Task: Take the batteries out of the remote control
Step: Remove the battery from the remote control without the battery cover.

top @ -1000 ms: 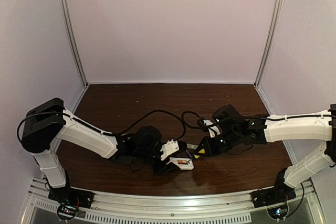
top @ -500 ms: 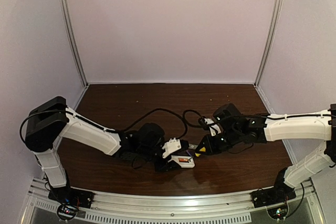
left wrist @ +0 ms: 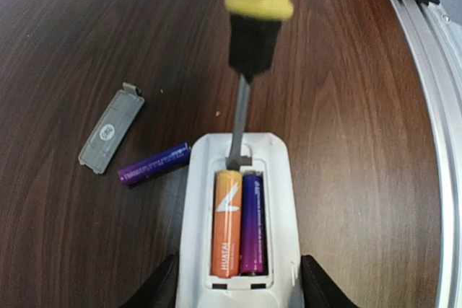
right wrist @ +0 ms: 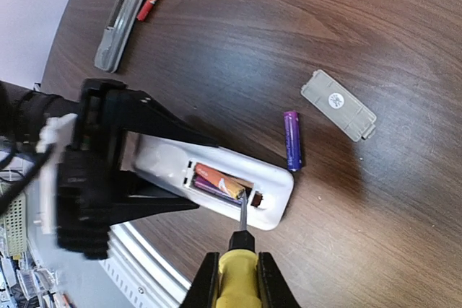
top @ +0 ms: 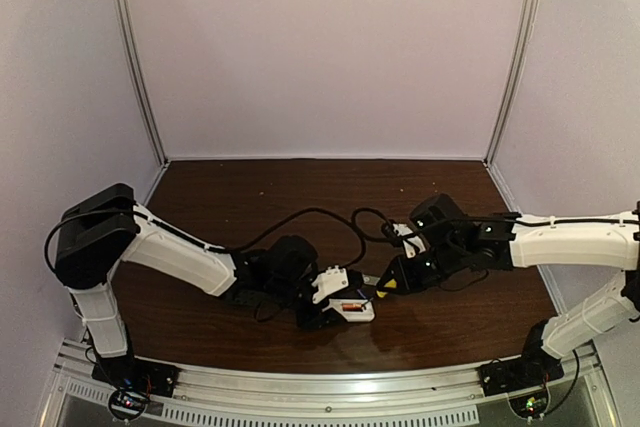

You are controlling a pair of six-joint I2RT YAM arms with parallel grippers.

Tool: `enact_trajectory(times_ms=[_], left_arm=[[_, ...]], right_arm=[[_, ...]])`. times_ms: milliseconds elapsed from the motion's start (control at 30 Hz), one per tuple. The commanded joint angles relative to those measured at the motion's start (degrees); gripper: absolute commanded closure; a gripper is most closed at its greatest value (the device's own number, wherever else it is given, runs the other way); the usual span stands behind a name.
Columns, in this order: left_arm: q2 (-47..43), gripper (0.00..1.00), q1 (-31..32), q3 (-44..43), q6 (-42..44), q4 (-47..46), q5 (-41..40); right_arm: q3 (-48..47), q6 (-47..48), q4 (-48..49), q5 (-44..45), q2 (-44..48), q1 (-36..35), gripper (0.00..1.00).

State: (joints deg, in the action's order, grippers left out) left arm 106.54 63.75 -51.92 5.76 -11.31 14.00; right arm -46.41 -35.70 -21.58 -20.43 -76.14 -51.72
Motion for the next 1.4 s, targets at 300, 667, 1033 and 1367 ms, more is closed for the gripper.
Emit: enact_trajectory(times_ms=[300,667,1033,1367], left_arm=[[4.3,1.0,0.3,-0.5,1.6,7.2,-1.4],[4.1,1.0,0.3,-1.1,1.0,8.0,-1.5],[3.5,1.0,0.3,-1.4,-0.4,8.4,-1.1],[3.6,1.0,0.3,-1.0,-2.3,7.9,-0.4]], right_arm=[[-7.2,1.4,11.2,-9.4,4.0,-1.5,1.0],[-7.3,2.5,7.3,-7.0,4.0,-1.3,1.0],[-7.1,4.9,-2.7,-1.4,0.5,-1.3,1.0],[-9.2,6.0,-7.2,2.9,-4.6,-1.3,1.0]])
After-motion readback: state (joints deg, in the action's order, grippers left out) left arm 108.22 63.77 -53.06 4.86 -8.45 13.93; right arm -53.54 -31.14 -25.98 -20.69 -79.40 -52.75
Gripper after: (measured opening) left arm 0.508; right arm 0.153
